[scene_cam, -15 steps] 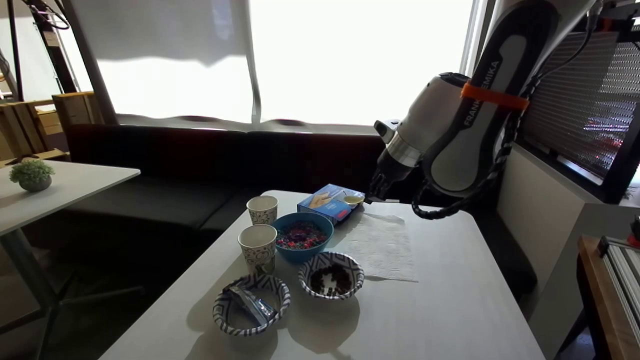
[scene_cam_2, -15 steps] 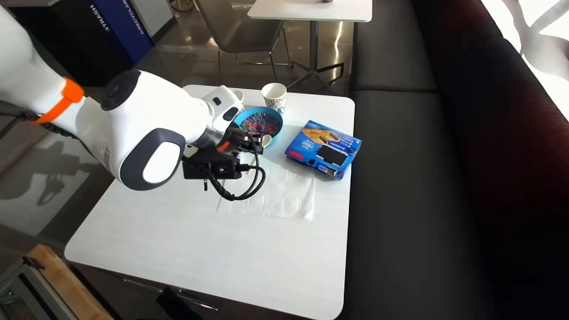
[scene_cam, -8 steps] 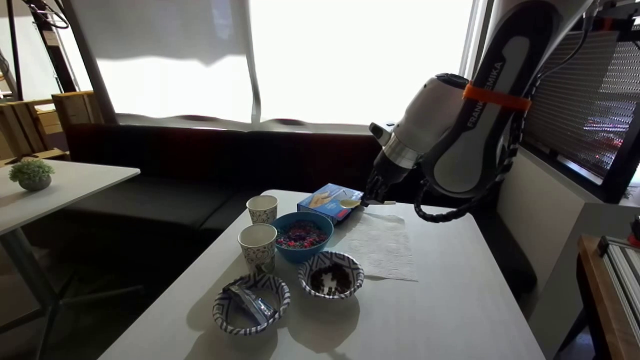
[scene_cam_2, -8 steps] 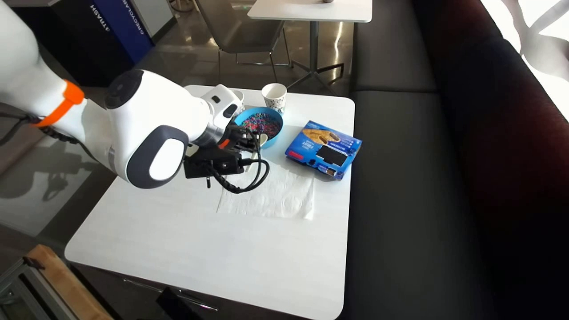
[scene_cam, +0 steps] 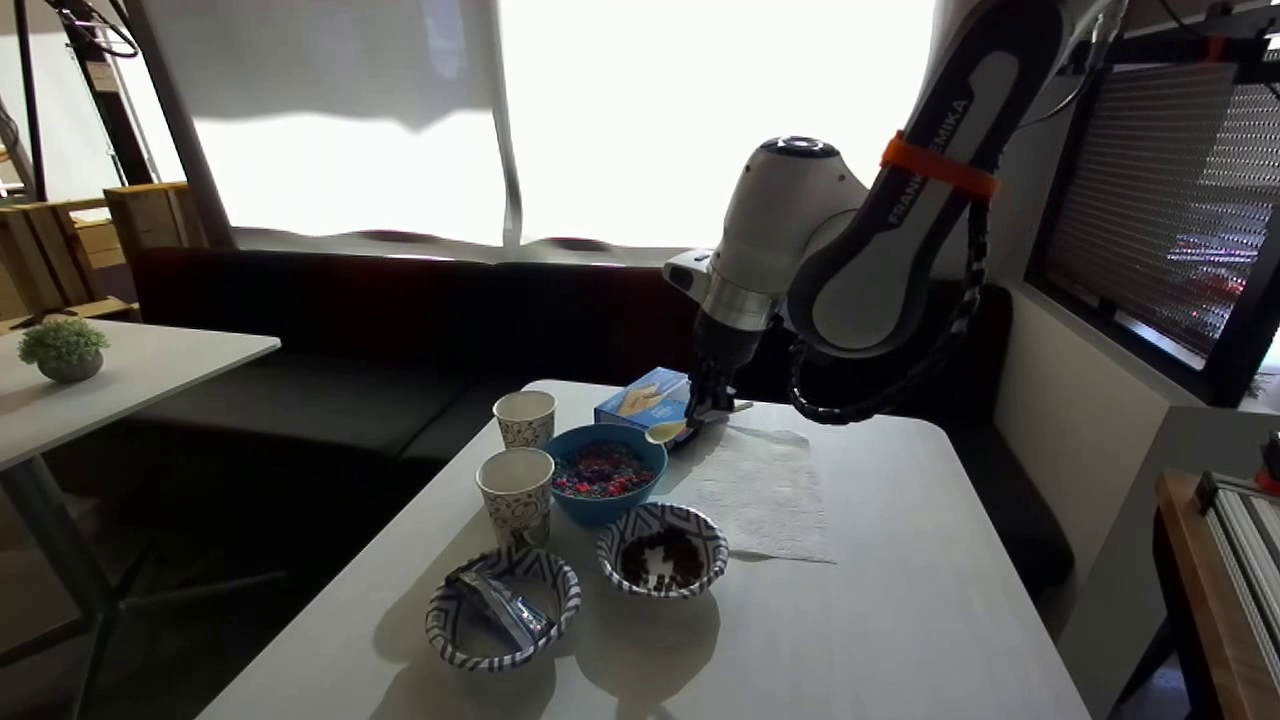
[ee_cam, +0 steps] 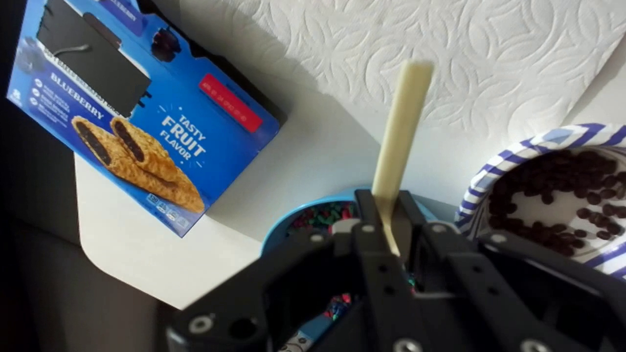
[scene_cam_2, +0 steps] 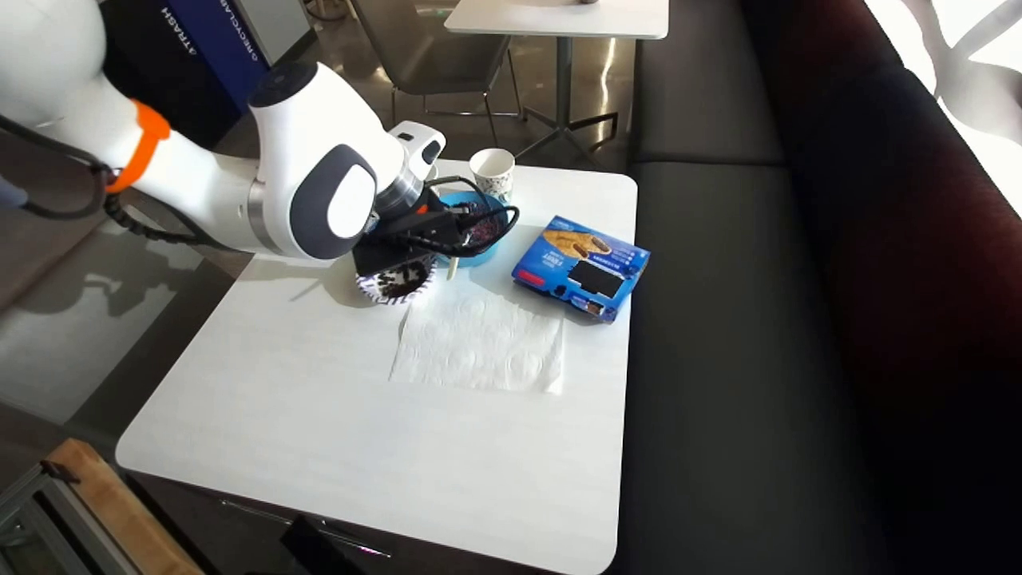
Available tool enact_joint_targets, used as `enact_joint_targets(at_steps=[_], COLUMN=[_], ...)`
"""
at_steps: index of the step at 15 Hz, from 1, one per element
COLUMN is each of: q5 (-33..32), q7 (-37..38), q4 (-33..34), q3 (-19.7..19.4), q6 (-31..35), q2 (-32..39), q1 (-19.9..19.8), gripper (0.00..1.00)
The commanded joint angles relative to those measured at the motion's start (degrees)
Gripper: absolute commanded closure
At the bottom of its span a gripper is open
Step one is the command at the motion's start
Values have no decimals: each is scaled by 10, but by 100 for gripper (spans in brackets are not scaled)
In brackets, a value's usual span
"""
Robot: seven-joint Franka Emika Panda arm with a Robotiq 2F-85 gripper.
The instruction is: Use the white spoon to place some cereal from the blue bowl into the coffee cup on the right.
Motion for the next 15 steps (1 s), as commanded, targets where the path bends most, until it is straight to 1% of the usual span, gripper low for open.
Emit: enact_joint_targets(at_steps=[1,4,5,10,15], q5=[-48,-67,-75,-97,-123], q7=[-32,-60,-66,-89,-85], q4=[77,127,143,202,241], q3=[50,72,73,84,73], q6=[-89,-145,-158,-166,-171], q2=[26,47,56,106,143], q1=[-56,-77,-78,-77,-59], gripper=[97,97,97,97,97])
